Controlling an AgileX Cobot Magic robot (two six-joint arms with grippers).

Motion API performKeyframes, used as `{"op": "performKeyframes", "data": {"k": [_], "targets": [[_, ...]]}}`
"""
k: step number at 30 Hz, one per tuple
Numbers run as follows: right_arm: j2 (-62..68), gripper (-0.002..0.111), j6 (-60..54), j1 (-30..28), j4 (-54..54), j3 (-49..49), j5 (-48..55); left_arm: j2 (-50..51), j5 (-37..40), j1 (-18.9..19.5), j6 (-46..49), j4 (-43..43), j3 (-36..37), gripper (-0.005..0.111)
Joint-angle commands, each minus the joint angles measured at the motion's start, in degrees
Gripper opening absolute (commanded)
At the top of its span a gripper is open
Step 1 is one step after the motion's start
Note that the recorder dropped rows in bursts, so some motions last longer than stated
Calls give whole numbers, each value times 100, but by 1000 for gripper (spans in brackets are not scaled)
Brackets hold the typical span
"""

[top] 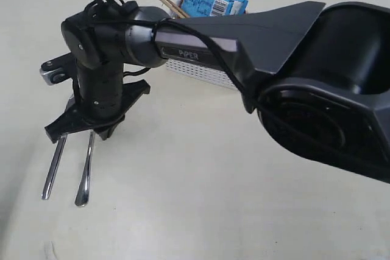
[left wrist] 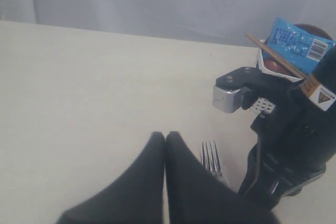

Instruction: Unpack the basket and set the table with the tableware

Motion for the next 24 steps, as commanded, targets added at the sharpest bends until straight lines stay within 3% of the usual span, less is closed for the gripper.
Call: {"op": "performKeyframes", "data": {"k": [1,8,21,24], "targets": [[-491,-1,-11,-47,-705,-18,541,-21,-54,6,3,-20,16,0],[-1435,-1,-69,-526,-1415,-18,1000,-21,-54,6,3,-20,16,0],[-2222,-1,-283,-2968,-1530,-5,1330,-21,-54,6,3,-20,16,0],[-2210,0,-165,-3508,-952,-5,1330,-21,-54,6,3,-20,16,0]]}}
